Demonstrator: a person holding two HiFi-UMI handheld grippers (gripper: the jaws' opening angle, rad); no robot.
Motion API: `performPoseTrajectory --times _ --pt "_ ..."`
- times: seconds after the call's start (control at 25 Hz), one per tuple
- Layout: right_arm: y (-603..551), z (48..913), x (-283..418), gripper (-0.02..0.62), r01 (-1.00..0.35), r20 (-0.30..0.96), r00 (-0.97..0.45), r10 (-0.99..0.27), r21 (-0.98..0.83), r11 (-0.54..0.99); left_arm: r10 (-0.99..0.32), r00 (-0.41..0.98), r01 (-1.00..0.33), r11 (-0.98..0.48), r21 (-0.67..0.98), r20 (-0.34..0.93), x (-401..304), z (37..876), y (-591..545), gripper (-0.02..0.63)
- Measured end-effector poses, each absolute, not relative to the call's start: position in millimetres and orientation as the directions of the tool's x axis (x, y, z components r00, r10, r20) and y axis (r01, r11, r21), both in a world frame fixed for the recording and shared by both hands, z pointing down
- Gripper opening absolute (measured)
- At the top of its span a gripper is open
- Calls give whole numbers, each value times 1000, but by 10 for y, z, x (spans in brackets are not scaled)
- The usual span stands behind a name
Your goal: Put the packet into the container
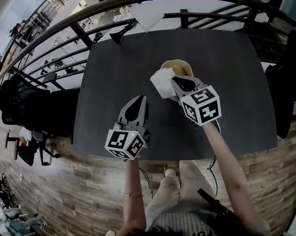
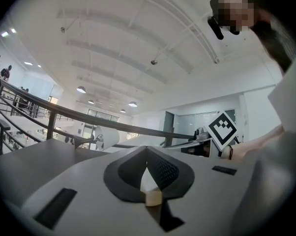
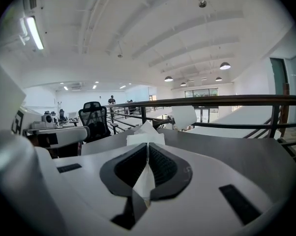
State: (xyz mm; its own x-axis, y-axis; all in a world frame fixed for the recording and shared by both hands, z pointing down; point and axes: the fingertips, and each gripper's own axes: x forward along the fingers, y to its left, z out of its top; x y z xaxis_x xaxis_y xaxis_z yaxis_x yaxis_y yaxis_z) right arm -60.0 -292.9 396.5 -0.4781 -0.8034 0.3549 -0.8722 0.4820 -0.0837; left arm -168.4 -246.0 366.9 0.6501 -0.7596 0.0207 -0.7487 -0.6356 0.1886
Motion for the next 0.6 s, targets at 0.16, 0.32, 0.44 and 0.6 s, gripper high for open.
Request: performPoseTrajectory --times 0.16,0.32,0.44,0.6 --pt "-3005 3881 -370 23 -863 333 -502 -798 -141 485 -757 654 -745 -640 186 13 -1417 3626 -2585 8" --pt "-3081 3880 -205 20 -845 328 -534 -779 -218 488 -757 653 -745 -638 193 20 -1186 3610 -2693 8" --pt "-3126 4037 -130 20 -840 347 -541 -766 -262 475 -756 654 -746 -638 191 32 -1066 3651 -2750 8" --pt "-3247 4225 -39 20 -823 367 -564 -740 -321 468 -757 651 -752 -634 181 51 -931 3724 -2858 8"
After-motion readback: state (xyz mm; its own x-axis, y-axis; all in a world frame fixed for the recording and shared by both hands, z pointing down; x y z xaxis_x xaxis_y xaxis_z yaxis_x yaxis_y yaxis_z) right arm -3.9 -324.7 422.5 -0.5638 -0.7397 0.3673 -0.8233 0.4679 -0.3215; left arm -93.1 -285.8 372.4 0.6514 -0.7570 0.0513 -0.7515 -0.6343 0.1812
